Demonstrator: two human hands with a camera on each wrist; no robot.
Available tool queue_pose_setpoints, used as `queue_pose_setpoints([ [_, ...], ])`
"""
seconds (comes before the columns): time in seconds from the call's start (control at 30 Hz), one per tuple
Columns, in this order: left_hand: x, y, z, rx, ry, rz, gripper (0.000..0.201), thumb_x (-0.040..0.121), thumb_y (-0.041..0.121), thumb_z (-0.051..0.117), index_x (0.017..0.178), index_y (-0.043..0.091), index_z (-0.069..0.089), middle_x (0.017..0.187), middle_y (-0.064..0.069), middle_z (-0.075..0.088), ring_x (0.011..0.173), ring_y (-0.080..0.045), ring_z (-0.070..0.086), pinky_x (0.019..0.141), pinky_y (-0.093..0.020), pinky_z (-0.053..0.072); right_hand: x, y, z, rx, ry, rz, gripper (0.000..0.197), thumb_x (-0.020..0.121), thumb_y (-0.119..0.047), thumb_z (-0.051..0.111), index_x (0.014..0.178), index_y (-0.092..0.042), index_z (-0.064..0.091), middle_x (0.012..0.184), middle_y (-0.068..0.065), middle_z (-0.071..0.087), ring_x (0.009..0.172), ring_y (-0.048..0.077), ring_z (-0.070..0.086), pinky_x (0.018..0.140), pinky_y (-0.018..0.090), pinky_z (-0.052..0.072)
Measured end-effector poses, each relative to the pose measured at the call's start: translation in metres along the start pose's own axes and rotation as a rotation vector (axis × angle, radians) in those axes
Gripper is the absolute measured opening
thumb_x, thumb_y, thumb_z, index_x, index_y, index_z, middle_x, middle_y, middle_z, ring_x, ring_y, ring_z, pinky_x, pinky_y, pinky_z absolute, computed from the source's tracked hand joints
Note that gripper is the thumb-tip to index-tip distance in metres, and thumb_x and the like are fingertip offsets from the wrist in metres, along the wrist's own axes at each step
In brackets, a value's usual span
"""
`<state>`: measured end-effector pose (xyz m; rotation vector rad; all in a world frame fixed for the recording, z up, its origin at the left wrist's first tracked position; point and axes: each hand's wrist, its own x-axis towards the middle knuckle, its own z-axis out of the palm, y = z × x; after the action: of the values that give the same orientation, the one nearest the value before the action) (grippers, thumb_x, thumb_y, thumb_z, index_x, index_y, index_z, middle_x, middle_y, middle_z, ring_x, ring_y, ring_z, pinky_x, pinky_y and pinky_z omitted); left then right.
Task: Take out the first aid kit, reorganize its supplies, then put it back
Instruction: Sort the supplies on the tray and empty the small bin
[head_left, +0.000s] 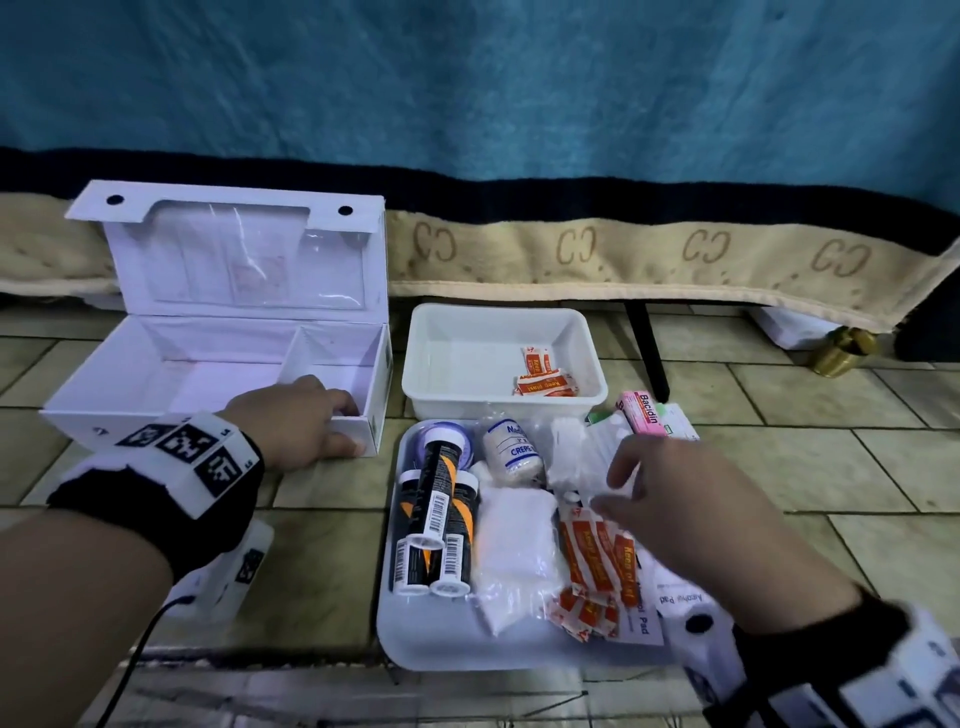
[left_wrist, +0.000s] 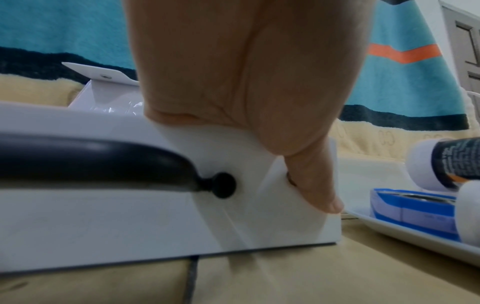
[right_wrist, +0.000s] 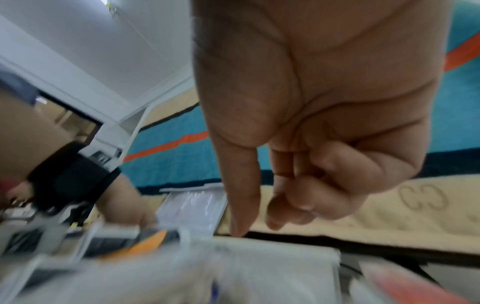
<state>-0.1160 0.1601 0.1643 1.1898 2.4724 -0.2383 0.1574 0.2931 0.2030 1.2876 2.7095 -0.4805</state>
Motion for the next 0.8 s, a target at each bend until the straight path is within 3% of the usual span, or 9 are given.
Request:
queue_pose_setpoints([
  [0.1, 0.001, 0.000, 0.000, 0.000, -0.004, 0.005, 0.052, 0.086, 0.056, 0.052, 0.132, 0.033, 0.042, 0.134, 0.000, 0.042, 0.117, -0.022, 0.049, 0.095, -0.036, 0.042, 0.019, -0.010, -0.035, -0.038, 0.115, -0.063, 0.012, 0.085, -0.037, 0.063, 0.087, -0.026, 0.059, 0.087, -0.002, 0.066, 0.076, 0.017, 0.062, 0.064, 0.029, 0.050],
  [0.23, 0.000, 0.000, -0.001, -0.003, -0.005, 0.007, 0.051, 0.086, 0.056, 0.053, 0.131, 0.033, 0.043, 0.132, 0.000, 0.042, 0.116, -0.022, 0.050, 0.093, -0.034, 0.041, 0.070, -0.031, -0.049, -0.311, 0.227, -0.180, 0.018, 0.089, -0.028, 0.054, 0.103, -0.019, 0.062, 0.104, 0.006, 0.065, 0.096, 0.028, 0.061, 0.067, 0.028, 0.041],
  [0.4, 0.000, 0.001, -0.002, 0.003, -0.013, 0.010, 0.052, 0.086, 0.055, 0.052, 0.132, 0.033, 0.042, 0.133, 0.000, 0.042, 0.116, -0.021, 0.050, 0.090, -0.033, 0.040, 0.134, -0.037, -0.022, -0.715, 0.008, -0.369, 0.026, 0.092, -0.019, 0.048, 0.115, -0.015, 0.059, 0.114, 0.005, 0.061, 0.098, 0.025, 0.059, 0.070, 0.030, 0.043],
  [0.5, 0.000, 0.001, -0.001, 0.002, -0.012, 0.012, 0.052, 0.086, 0.056, 0.052, 0.132, 0.033, 0.042, 0.133, 0.000, 0.041, 0.116, -0.021, 0.050, 0.092, -0.034, 0.041, 0.156, -0.030, -0.008, -0.757, -0.095, -0.475, 0.032, 0.094, -0.018, 0.043, 0.126, -0.019, 0.049, 0.128, 0.003, 0.055, 0.116, 0.022, 0.053, 0.082, 0.027, 0.038],
  [0.6, 0.001, 0.000, -0.001, -0.003, -0.006, 0.011, 0.054, 0.085, 0.058, 0.052, 0.132, 0.033, 0.042, 0.131, 0.000, 0.042, 0.116, -0.021, 0.051, 0.092, -0.035, 0.042, 0.160, -0.034, -0.001, -0.747, -0.138, -0.487, 0.039, 0.095, -0.014, 0.041, 0.134, -0.018, 0.041, 0.129, 0.006, 0.053, 0.118, 0.025, 0.051, 0.084, 0.029, 0.038],
  [0.67, 0.002, -0.001, 0.000, -0.003, -0.008, 0.009, 0.054, 0.084, 0.059, 0.053, 0.132, 0.033, 0.043, 0.131, 0.000, 0.042, 0.115, -0.022, 0.051, 0.091, -0.035, 0.042, 0.161, -0.036, 0.003, -0.778, -0.117, -0.517, 0.035, 0.095, -0.013, 0.040, 0.130, -0.016, 0.044, 0.125, 0.008, 0.055, 0.113, 0.026, 0.054, 0.079, 0.030, 0.037],
  [0.8, 0.003, -0.001, -0.001, 0.004, -0.012, 0.009, 0.054, 0.084, 0.059, 0.052, 0.131, 0.033, 0.043, 0.130, -0.001, 0.042, 0.114, -0.022, 0.051, 0.091, -0.036, 0.043, 0.162, -0.042, 0.003, -0.826, -0.129, -0.465, 0.010, 0.093, -0.012, 0.048, 0.098, -0.016, 0.056, 0.115, 0.009, 0.063, 0.095, 0.029, 0.059, 0.074, 0.032, 0.039],
])
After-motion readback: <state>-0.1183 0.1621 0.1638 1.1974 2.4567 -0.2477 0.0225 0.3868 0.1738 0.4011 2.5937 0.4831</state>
